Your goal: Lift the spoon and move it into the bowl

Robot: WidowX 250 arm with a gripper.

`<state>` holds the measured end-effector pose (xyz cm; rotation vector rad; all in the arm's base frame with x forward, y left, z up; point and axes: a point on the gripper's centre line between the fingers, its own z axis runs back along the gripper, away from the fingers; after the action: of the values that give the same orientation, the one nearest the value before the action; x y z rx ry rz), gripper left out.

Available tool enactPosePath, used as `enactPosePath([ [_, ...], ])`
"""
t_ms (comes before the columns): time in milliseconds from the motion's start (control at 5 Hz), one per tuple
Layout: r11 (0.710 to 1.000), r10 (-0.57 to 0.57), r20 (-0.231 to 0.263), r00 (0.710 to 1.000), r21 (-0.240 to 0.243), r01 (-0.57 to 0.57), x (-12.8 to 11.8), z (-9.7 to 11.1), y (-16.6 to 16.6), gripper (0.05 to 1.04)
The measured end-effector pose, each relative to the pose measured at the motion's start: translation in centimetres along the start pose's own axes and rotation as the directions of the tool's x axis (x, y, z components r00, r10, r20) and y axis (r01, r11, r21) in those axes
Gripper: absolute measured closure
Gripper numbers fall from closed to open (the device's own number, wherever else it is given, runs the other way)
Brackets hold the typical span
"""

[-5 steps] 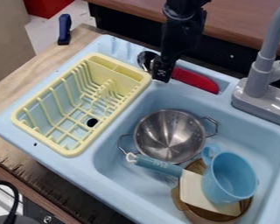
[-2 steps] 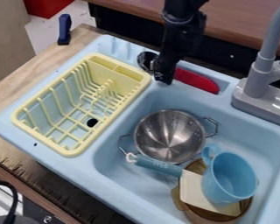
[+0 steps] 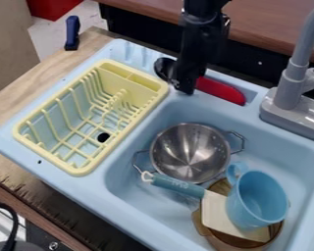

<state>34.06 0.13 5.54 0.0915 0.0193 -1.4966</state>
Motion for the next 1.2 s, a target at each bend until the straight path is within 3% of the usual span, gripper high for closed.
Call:
enactPosePath([
  [200, 0.999, -0.007, 0.028, 1.000, -0.052, 0.009, -0.1, -0.2, 0.3, 0.855],
  [400, 0.999, -0.016, 0.022, 1.000, -0.045, 0.017, -0.3, -0.2, 0.1, 0.948],
  [600, 0.999, -0.004, 0.035, 0.999, -0.043, 0.005, -0.3, 0.2, -0.4, 0.997],
  [1000, 0.997, 0.080, 0.027, 0.996, -0.023, -0.079, -1.0, 3.2, -2.1, 1.006],
  [1200, 0.996, 0.092, 0.049, 0.995, -0.003, -0.092, -1.3, 4.6, -3.1, 1.006],
])
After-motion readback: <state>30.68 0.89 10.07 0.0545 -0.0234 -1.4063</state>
